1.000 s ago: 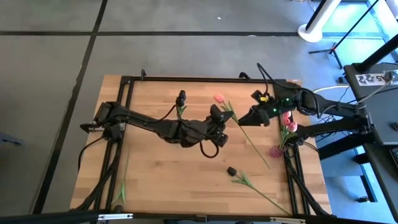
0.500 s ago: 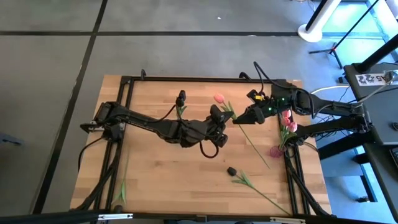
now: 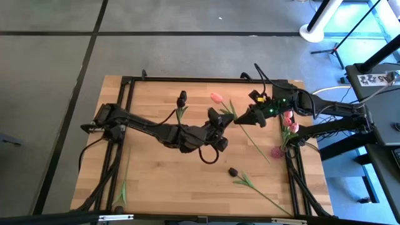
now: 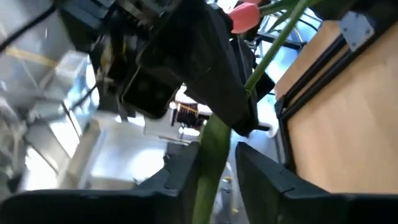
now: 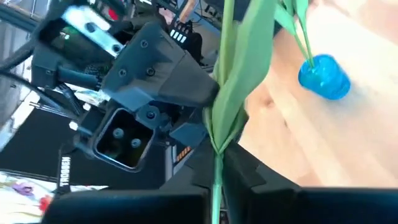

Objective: Sort flowers into vase by color
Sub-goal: Put the pink tulip into the purple vase

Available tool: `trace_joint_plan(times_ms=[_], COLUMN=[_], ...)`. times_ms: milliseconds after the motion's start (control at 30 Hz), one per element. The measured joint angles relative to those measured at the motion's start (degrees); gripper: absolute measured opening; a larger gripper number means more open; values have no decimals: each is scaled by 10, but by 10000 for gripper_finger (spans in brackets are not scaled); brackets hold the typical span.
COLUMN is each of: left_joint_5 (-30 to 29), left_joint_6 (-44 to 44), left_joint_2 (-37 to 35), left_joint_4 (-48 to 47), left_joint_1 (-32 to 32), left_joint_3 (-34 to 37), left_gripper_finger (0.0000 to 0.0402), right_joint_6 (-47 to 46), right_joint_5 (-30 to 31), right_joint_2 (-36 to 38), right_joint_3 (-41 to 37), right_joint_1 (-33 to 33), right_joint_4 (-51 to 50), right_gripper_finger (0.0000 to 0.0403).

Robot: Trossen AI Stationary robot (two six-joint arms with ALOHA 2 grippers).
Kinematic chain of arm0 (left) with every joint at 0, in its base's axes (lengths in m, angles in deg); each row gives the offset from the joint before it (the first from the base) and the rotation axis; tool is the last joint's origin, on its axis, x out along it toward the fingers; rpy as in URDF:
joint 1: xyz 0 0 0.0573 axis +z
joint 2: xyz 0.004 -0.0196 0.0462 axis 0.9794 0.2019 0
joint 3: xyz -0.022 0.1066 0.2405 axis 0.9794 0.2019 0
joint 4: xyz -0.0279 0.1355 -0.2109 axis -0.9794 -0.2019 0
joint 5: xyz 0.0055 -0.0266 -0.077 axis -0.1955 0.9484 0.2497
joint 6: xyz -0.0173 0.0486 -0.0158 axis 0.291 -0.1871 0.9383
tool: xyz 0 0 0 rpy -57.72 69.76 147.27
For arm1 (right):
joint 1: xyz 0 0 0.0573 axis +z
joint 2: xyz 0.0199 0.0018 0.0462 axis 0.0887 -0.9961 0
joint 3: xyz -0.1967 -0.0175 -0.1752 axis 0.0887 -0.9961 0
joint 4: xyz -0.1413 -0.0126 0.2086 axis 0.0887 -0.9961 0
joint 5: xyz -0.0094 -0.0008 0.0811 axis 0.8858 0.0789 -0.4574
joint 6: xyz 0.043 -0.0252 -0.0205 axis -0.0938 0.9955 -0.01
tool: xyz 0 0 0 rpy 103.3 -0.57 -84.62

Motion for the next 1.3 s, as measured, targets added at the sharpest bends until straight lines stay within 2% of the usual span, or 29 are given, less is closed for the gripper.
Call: trace_joint_plan(times_ms=[200,467,567,767,867,1000,1300], left_joint_5=[-39,-20,-20,-27,-28,-27,-16], left_joint_6=[122,268,295,339,374,407,440], left_joint_2=[0,0,0,0,0,0,0], left_joint_4=[-1,-3,-3,-42,-78,-109,-125], left_joint_1=[-37,-99,-115,-130,-130,-130,-133], left_joint_3=[0,0,0,0,0,0,0], left_gripper_finger=[137,120,109,92,87,81,74], right_joint_6=[69,196,244,280,351,425,532], right_joint_5=[7,-21,-45,-59,-50,-71,-170], right_joint_2=[25,97,128,172,198,233,320], right_joint_3=[0,0,0,0,0,0,-16], right_joint_1=[0,0,0,0,0,0,0], right_joint_4=[10,20,10,-95,-111,-115,-148], right_gripper_finger=[12,7,7,6,7,5,5])
